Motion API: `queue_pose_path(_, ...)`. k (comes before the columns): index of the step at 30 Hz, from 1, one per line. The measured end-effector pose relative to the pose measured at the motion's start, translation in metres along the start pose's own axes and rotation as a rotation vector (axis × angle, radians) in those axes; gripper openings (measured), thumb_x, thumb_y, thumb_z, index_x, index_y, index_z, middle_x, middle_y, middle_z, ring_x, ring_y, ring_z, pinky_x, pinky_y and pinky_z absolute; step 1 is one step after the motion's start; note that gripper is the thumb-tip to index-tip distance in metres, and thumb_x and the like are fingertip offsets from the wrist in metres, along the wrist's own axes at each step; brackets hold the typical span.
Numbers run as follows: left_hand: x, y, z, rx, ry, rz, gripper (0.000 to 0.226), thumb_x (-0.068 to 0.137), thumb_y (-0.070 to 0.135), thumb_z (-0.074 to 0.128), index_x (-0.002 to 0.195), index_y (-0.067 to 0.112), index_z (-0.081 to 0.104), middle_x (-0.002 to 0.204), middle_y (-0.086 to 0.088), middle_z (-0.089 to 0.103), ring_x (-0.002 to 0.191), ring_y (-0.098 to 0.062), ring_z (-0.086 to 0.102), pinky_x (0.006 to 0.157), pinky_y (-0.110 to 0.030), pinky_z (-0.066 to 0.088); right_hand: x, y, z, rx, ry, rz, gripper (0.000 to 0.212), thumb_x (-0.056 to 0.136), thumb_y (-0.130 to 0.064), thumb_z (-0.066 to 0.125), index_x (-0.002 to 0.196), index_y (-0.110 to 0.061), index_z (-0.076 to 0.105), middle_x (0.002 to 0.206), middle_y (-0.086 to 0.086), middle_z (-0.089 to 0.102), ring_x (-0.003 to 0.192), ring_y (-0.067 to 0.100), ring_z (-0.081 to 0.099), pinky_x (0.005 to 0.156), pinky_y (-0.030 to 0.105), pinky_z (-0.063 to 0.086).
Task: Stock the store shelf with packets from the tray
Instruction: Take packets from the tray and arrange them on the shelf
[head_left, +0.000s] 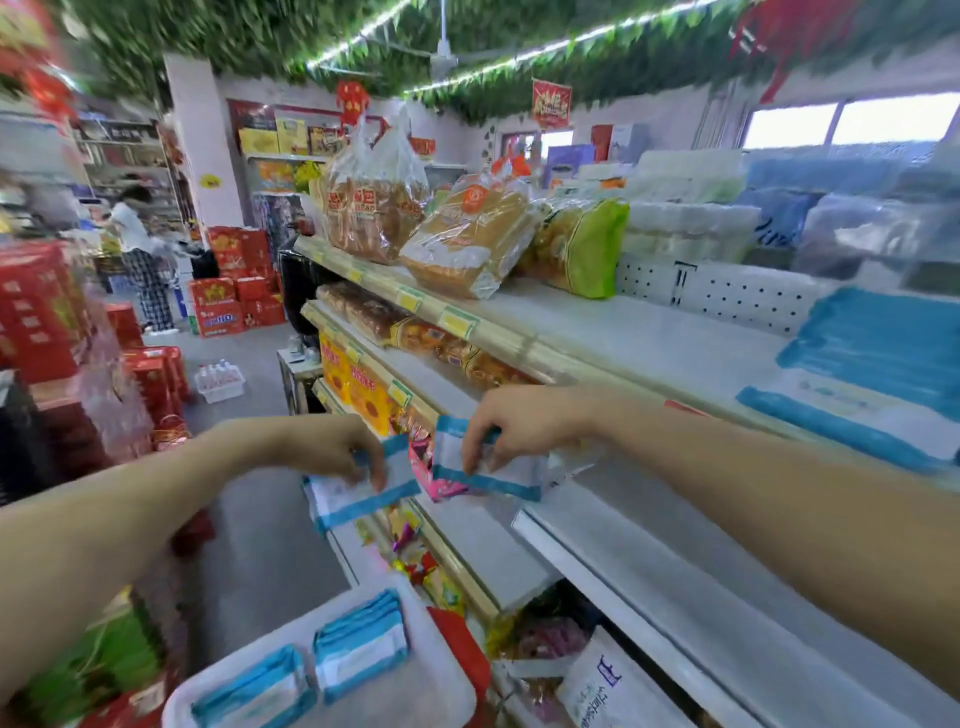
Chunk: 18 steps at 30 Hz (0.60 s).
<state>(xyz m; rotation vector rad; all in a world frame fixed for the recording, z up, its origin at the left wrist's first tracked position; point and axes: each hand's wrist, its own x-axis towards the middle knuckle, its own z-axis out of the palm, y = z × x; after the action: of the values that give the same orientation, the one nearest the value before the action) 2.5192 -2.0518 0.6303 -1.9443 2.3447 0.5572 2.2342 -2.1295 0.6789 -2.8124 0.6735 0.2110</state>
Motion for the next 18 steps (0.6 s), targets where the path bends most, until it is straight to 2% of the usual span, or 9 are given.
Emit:
queue_pose_path(2,-0.003,0.022,-0.049,0.009,0.046,0.031,0.042,0.084,0.013,0.064,0.094,0.051,0.077,0.105,0.019,0.069,0.092,-0.007,0.064,0.08,-0.034,0.053,-0.014,-0.001,-0.037,-0.038,0.047,-0.017,0.026,0.09,-0.011,0.075,0.109,-0.028,0.081,0.105,-0.016,0.068,0.092,-0.002,0.058,0.082,0.021,0.044)
queue_pose_path(4,-0.005,0.05,-0.094,0.027,0.086,0.046,0.048,0.086,0.009,0.063,0.095,0.054,0.076,0.101,0.031,0.067,0.084,0.005,0.062,0.072,-0.019,0.047,-0.036,0.002,-0.074,-0.048,0.101,-0.008,0.025,0.09,-0.012,0.076,0.108,-0.028,0.082,0.115,-0.008,0.071,0.099,0.007,0.061,0.087,0.03,0.048)
queue_pose_path(6,-0.004,0.081,-0.131,0.029,0.134,0.076,0.055,0.087,0.0,0.063,0.097,0.051,0.077,0.095,0.027,0.067,0.071,0.003,0.059,0.064,-0.016,0.043,-0.064,0.009,-0.105,-0.046,0.157,0.039,0.025,0.09,-0.014,0.076,0.104,-0.034,0.082,0.109,-0.015,0.071,0.095,0.006,0.062,0.082,0.031,0.05)
queue_pose_path(10,0.011,0.147,-0.177,0.014,0.191,0.199,0.054,0.09,-0.007,0.062,0.102,0.042,0.08,0.07,0.027,0.065,0.049,-0.001,0.049,0.05,-0.016,0.038,-0.135,0.035,-0.144,-0.033,0.221,0.15,0.026,0.089,-0.014,0.077,0.099,-0.037,0.082,0.088,-0.028,0.066,0.081,-0.003,0.058,0.073,0.02,0.046)
queue_pose_path(12,0.024,0.185,-0.191,0.016,0.21,0.275,0.054,0.09,-0.006,0.063,0.1,0.043,0.08,0.077,0.019,0.068,0.054,-0.005,0.051,0.055,-0.022,0.039,-0.176,0.048,-0.151,-0.023,0.239,0.195,0.026,0.089,-0.013,0.077,0.096,-0.038,0.082,0.073,-0.029,0.062,0.069,-0.006,0.054,0.062,0.014,0.04)
queue_pose_path(13,0.032,0.204,-0.195,0.023,0.21,0.317,0.054,0.089,-0.007,0.063,0.099,0.043,0.081,0.083,0.021,0.07,0.057,-0.004,0.053,0.058,-0.02,0.04,-0.197,0.054,-0.154,-0.023,0.258,0.228,0.027,0.089,-0.014,0.077,0.096,-0.039,0.082,0.071,-0.027,0.062,0.067,-0.006,0.053,0.06,0.013,0.04)
queue_pose_path(15,0.05,0.245,-0.2,0.017,0.183,0.413,0.058,0.088,-0.011,0.063,0.098,0.042,0.081,0.097,0.03,0.072,0.07,0.005,0.062,0.061,-0.013,0.044,-0.241,0.064,-0.155,-0.027,0.282,0.313,0.028,0.088,-0.016,0.077,0.096,-0.043,0.082,0.081,-0.024,0.069,0.073,-0.004,0.058,0.063,0.013,0.043)
queue_pose_path(16,0.06,0.266,-0.201,0.011,0.167,0.461,0.059,0.087,-0.013,0.062,0.099,0.041,0.082,0.11,0.027,0.073,0.083,0.004,0.066,0.072,-0.015,0.05,-0.263,0.068,-0.153,-0.03,0.285,0.357,0.029,0.088,-0.017,0.078,0.097,-0.043,0.081,0.089,-0.022,0.072,0.078,-0.002,0.061,0.066,0.015,0.046)
queue_pose_path(18,0.078,0.307,-0.2,0.016,0.163,0.535,0.058,0.088,-0.012,0.06,0.098,0.04,0.082,0.126,0.012,0.071,0.107,-0.016,0.067,0.095,-0.036,0.055,-0.304,0.076,-0.147,-0.038,0.282,0.441,0.028,0.089,-0.017,0.079,0.1,-0.042,0.082,0.1,-0.019,0.075,0.088,0.002,0.065,0.079,0.024,0.051)
